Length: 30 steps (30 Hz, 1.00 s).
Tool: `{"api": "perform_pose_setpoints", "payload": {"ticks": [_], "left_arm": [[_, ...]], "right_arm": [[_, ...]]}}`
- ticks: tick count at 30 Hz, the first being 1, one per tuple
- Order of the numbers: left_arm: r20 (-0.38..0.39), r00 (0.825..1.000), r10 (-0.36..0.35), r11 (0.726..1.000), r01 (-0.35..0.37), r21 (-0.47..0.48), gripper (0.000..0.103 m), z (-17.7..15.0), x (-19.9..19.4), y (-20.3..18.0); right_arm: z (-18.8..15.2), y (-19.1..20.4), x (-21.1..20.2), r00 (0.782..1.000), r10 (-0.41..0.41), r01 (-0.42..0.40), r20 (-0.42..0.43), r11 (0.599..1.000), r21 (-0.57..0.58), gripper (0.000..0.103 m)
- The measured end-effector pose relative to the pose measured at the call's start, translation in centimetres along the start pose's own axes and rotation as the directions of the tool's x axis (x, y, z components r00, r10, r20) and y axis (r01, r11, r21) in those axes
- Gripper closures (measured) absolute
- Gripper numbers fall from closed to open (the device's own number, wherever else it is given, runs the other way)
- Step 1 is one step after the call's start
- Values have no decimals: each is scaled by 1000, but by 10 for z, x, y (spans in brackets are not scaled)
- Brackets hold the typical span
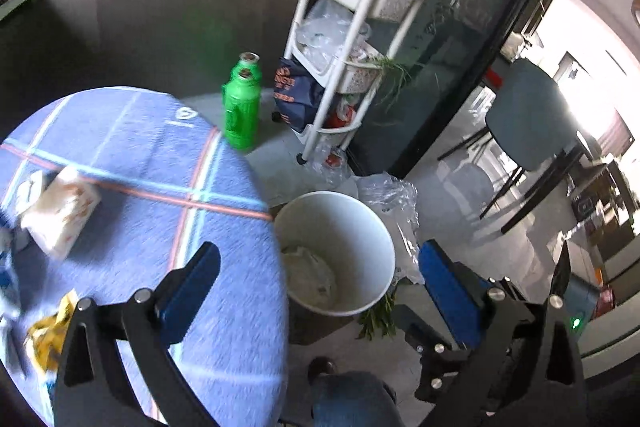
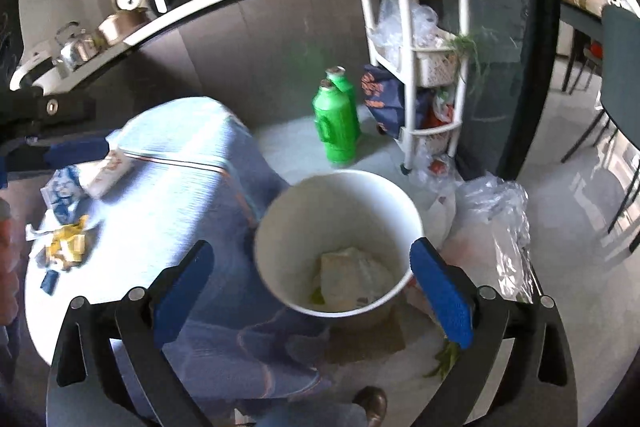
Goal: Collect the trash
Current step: 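Move both tools back over the table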
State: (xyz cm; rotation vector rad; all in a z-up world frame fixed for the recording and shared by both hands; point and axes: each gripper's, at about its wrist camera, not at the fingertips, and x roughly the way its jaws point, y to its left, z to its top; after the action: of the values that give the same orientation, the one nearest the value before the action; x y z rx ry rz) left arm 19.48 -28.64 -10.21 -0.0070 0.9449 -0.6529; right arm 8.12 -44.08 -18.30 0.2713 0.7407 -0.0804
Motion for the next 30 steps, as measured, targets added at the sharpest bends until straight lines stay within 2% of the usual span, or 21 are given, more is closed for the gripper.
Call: {"api": "perform_pose_setpoints", "payload": {"ticks": [4,12,19,24,30], "left_arm": [[28,998,51,999,-50,-14,4,-19,-38,12],[42,986,161,981,-155,-119,4,-71,-106,70],[42,965,260,947,-247,-206,4,-113,-150,127],[32,966,256,934,-238,-267,4,-138,-164,159],[57,965,256,920,-225,-322,4,-153,-178,190]], "right_arm": [[4,28,-24,998,45,-43,43,998,-51,9],[2,83,-53,985,145,-133,90,983,-126,8],[-9,140,-51,980,200,-195,-3,955,-223,8],[-12,176,-39,968,240,-252,-77,930,-269,8],[-2,211,-17,950,273,-305,-153,920,-248,9]]}}
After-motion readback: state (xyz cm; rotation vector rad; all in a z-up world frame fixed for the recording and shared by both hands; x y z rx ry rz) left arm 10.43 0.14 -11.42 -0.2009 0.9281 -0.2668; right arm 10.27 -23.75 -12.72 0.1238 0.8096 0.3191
